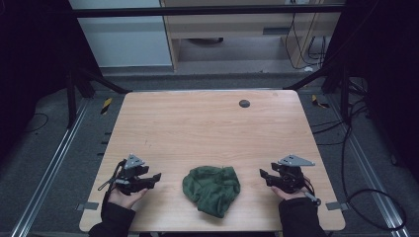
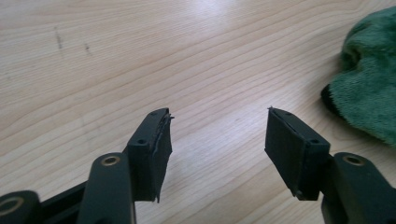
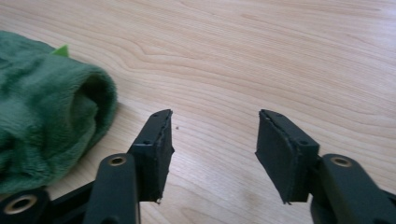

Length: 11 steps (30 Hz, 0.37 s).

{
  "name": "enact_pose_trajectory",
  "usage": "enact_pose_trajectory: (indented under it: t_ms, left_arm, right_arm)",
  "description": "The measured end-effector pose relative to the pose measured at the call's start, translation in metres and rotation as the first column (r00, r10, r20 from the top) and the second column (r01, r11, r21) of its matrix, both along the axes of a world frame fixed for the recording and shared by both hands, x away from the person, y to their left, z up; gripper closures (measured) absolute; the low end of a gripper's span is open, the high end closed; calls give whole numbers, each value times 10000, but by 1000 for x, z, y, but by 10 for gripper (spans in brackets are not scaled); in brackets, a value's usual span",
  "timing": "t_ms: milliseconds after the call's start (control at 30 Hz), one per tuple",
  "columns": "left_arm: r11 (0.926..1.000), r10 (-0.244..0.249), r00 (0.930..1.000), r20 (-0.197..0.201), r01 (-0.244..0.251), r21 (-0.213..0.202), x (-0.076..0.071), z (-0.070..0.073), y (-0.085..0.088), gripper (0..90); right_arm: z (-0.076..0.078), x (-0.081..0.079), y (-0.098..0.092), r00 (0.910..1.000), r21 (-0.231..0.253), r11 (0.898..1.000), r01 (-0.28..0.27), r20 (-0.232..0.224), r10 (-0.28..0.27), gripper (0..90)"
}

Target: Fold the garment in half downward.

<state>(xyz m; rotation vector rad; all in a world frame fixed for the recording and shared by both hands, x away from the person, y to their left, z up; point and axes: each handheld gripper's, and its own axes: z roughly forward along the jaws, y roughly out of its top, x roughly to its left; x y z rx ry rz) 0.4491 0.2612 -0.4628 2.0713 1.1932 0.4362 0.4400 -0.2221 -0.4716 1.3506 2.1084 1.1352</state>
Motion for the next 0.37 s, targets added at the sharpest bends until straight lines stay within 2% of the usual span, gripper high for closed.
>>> enact_pose_trajectory:
  t_ms: [367]
  left_arm:
    - [9985,554,9984,147,-553,-18,3,-4,18,316]
  right_arm:
    - [-7,5,-13,9983,-220,9983,532,-232,-537,305]
